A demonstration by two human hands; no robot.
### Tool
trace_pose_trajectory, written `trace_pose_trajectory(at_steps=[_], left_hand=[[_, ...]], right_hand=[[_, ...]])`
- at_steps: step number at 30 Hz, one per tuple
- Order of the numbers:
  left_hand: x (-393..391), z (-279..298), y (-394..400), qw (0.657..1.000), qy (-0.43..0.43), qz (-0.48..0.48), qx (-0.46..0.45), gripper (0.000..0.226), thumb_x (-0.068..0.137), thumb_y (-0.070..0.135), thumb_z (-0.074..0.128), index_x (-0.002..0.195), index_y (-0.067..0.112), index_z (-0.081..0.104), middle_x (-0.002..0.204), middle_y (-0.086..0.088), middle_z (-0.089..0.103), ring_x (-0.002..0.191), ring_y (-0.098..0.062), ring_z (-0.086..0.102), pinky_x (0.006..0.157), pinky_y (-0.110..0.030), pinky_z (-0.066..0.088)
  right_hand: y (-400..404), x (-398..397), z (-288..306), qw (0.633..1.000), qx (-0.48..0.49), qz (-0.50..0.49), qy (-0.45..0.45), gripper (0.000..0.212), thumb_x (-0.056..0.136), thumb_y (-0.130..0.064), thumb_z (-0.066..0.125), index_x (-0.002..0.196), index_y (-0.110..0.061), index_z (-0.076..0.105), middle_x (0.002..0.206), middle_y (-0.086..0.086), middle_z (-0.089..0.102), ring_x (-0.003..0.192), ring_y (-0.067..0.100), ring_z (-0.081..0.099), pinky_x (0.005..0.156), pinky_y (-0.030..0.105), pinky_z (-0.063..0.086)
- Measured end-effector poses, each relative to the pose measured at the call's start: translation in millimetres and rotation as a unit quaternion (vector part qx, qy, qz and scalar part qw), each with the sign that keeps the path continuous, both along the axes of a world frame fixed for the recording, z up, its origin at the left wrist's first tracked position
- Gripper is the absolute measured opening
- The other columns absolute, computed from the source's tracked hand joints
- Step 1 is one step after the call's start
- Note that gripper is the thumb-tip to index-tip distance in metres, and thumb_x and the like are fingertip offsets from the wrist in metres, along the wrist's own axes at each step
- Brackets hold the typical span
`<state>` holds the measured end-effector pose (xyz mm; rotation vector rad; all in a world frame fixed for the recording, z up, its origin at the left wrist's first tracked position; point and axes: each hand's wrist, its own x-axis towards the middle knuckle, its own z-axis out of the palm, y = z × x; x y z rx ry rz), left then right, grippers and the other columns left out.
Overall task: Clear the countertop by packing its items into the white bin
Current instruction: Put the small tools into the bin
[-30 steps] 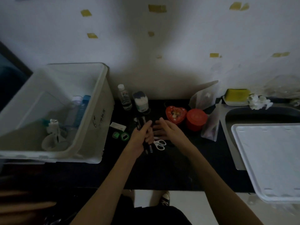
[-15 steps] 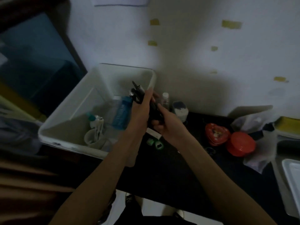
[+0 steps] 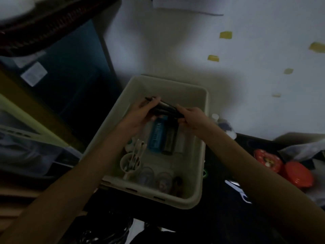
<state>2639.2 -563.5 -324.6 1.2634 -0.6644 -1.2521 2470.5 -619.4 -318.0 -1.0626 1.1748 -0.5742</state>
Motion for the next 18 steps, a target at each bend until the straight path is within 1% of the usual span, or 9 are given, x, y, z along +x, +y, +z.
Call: trace_pose_trajectory(at_steps=[3, 6, 7, 9, 10, 11, 14, 17, 18], left_hand=[[17, -21, -8, 0.999, 0.002, -0.027, 0.028, 0.020, 0.092, 0.008, 0.062, 0.110, 0.001, 0.060, 0.107, -0.013, 0.060, 0.089, -0.022, 0.068, 0.067, -0.024, 0.060], [23, -40, -16, 0.996, -0.015, -0.060, 0.067, 0.016, 0.093, 0.004, 0.059, 0.108, 0.001, 0.056, 0.110, -0.017, 0.056, 0.088, -0.025, 0.066, 0.067, -0.022, 0.060], [25, -45, -19, 0.994, -0.017, -0.077, 0.075, 0.016, 0.093, 0.004, 0.059, 0.108, 0.001, 0.056, 0.111, -0.019, 0.056, 0.087, -0.025, 0.066, 0.067, -0.023, 0.060], [28, -52, -24, 0.988, -0.040, -0.122, 0.081, 0.018, 0.094, 0.002, 0.056, 0.112, -0.002, 0.054, 0.107, -0.020, 0.057, 0.086, -0.024, 0.065, 0.067, -0.023, 0.060], [30, -55, -26, 0.984, -0.056, -0.143, 0.084, 0.019, 0.095, 0.002, 0.056, 0.113, -0.004, 0.054, 0.106, -0.020, 0.058, 0.087, -0.024, 0.065, 0.068, -0.024, 0.060], [31, -57, -29, 0.981, -0.064, -0.162, 0.088, 0.019, 0.095, 0.003, 0.056, 0.112, -0.004, 0.054, 0.106, -0.020, 0.058, 0.087, -0.024, 0.066, 0.068, -0.024, 0.060], [33, -61, -35, 0.967, -0.092, -0.212, 0.104, 0.005, 0.095, 0.005, 0.056, 0.097, 0.000, 0.055, 0.102, -0.018, 0.059, 0.084, -0.025, 0.067, 0.067, -0.024, 0.060], [38, -71, -41, 0.959, -0.107, -0.225, 0.138, 0.006, 0.096, 0.006, 0.056, 0.090, 0.003, 0.056, 0.107, -0.021, 0.056, 0.092, -0.030, 0.066, 0.070, -0.031, 0.062], [43, -74, -41, 0.947, -0.148, -0.242, 0.154, 0.010, 0.095, 0.011, 0.059, 0.093, 0.002, 0.058, 0.108, -0.021, 0.059, 0.096, -0.030, 0.066, 0.074, -0.036, 0.061]], right_hand=[[-9, 5, -16, 0.994, -0.018, 0.039, 0.098, 0.032, 0.100, -0.030, 0.054, 0.109, -0.003, 0.067, 0.059, 0.005, 0.050, 0.042, 0.008, 0.043, 0.040, 0.016, 0.035], [-17, 3, -31, 0.982, -0.019, 0.103, 0.156, 0.040, 0.097, -0.039, 0.056, 0.114, -0.005, 0.069, 0.070, 0.008, 0.057, 0.056, 0.013, 0.047, 0.052, 0.021, 0.039], [-20, 1, -32, 0.969, -0.036, 0.155, 0.188, 0.046, 0.092, -0.049, 0.058, 0.110, -0.009, 0.070, 0.073, 0.009, 0.059, 0.060, 0.015, 0.051, 0.056, 0.023, 0.042], [-23, 0, -32, 0.925, -0.071, 0.277, 0.251, 0.066, 0.073, -0.072, 0.064, 0.107, -0.016, 0.070, 0.082, 0.013, 0.066, 0.070, 0.020, 0.059, 0.064, 0.030, 0.050], [-24, 2, -31, 0.901, -0.082, 0.322, 0.280, 0.071, 0.065, -0.075, 0.066, 0.107, -0.019, 0.069, 0.088, 0.013, 0.070, 0.074, 0.021, 0.063, 0.069, 0.033, 0.054], [-25, 6, -32, 0.879, -0.091, 0.354, 0.305, 0.070, 0.064, -0.073, 0.069, 0.109, -0.020, 0.069, 0.093, 0.012, 0.072, 0.078, 0.022, 0.068, 0.073, 0.035, 0.058], [-27, 19, -44, 0.830, -0.144, 0.391, 0.371, 0.052, 0.081, -0.056, 0.069, 0.111, -0.013, 0.067, 0.090, 0.009, 0.073, 0.080, 0.022, 0.071, 0.074, 0.031, 0.059], [-20, 31, -56, 0.839, -0.135, 0.403, 0.339, 0.037, 0.096, -0.035, 0.059, 0.116, -0.004, 0.061, 0.075, 0.002, 0.063, 0.059, 0.012, 0.059, 0.051, 0.016, 0.050], [-19, 33, -61, 0.843, -0.125, 0.403, 0.332, 0.035, 0.099, -0.032, 0.055, 0.118, -0.004, 0.059, 0.073, 0.001, 0.059, 0.056, 0.010, 0.054, 0.047, 0.015, 0.045]])
